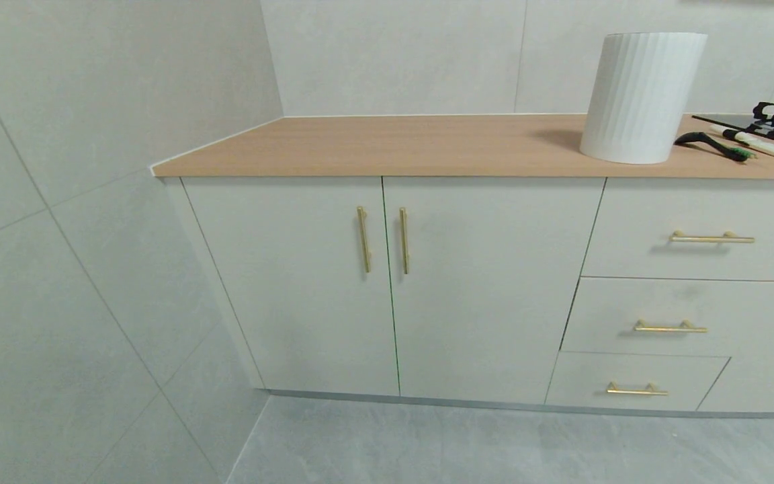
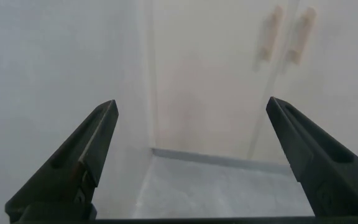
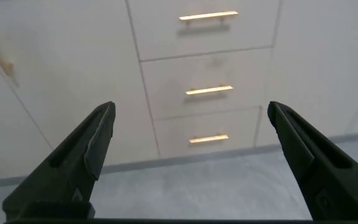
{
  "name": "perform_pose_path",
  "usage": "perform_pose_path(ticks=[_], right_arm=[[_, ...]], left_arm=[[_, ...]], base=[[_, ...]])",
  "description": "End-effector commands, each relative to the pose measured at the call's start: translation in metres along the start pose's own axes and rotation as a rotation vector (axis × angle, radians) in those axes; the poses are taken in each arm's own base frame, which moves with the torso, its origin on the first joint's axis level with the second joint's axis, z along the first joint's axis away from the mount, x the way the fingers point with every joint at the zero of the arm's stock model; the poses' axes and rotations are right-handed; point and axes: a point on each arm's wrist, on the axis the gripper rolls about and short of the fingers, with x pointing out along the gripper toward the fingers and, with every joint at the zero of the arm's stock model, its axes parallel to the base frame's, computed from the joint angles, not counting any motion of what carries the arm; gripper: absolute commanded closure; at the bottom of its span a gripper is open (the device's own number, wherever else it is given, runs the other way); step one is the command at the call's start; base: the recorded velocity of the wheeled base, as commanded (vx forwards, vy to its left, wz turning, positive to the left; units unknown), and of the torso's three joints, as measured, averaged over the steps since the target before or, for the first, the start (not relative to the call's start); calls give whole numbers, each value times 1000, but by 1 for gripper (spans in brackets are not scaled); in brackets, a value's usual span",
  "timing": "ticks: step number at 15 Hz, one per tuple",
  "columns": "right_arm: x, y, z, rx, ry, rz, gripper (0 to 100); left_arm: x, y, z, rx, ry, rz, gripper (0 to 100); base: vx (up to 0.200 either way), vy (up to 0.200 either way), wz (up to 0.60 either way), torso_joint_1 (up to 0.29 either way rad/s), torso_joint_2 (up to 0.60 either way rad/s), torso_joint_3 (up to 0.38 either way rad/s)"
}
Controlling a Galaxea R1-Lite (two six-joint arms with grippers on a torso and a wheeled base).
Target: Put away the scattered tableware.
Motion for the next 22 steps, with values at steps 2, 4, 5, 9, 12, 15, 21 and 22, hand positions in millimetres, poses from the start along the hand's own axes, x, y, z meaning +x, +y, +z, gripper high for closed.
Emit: perform_pose_path(ticks=[2, 4, 5, 9, 12, 15, 21, 22], right_arm=[[8, 2, -24, -32, 40, 88, 0], [7, 2, -30, -41, 99, 117, 0], [7, 3, -31, -41, 115, 138, 0], [7, 3, -31, -45, 107, 146, 0], [7, 3, -31, -42, 104, 143, 0], [7, 3, -31, -42, 106, 144, 0], [7, 3, -31, -43, 104, 144, 0], [7, 3, -31, -42, 104, 144, 0]], left_arm=[[3, -1, -16, -1, 42, -38, 0], [3, -3, -16, -2, 51, -134, 0], [3, -4, -16, -3, 52, -174, 0], [3, -4, -17, 42, 51, -183, 0], [3, 0, -24, 76, 127, -21, 0], [3, -1, -22, 80, 106, -47, 0], [3, -1, -22, 28, 107, -42, 0], [3, -1, -22, 28, 107, -42, 0]], base=[[0, 0, 0, 0, 0, 0], [0, 0, 0, 0, 0, 0], [0, 0, 0, 0, 0, 0], [0, 0, 0, 0, 0, 0], [0, 0, 0, 0, 0, 0], [0, 0, 0, 0, 0, 0], [0, 0, 0, 0, 0, 0], [0, 0, 0, 0, 0, 0]])
